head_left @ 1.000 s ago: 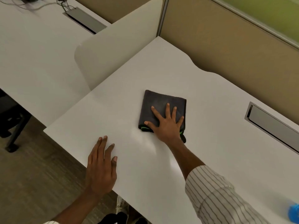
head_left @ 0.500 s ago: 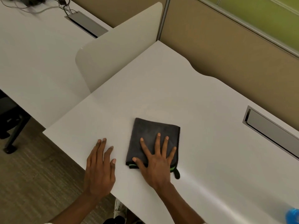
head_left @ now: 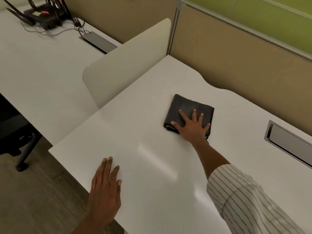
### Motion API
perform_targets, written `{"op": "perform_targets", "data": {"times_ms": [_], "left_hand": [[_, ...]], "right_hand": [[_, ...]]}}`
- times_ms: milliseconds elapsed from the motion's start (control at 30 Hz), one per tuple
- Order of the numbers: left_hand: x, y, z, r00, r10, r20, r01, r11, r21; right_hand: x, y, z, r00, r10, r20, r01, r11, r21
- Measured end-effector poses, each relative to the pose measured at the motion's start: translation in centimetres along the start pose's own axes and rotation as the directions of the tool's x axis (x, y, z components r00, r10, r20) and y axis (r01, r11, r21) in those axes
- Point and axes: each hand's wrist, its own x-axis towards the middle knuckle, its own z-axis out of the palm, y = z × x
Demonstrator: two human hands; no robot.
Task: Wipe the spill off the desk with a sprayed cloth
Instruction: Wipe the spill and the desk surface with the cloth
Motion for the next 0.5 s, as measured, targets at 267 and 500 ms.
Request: {"op": "perform_targets", "data": {"times_ms": [267,500], "left_hand": [[0.1,0.1,0.1,1.0,-0.005,0.003,0.005,1.0,0.009],[0.2,0.2,0.1,1.0,-0.022,0.004,0.022,1.0,-0.003]], "right_hand": [[-4.2,11.7,-1.0,0.885,0.464,-0.036,-0.45,0.873,0.188],[-13.7,16.6,3.5,0.717,0.689,-0.104,-0.643,0.712,0.281]]}}
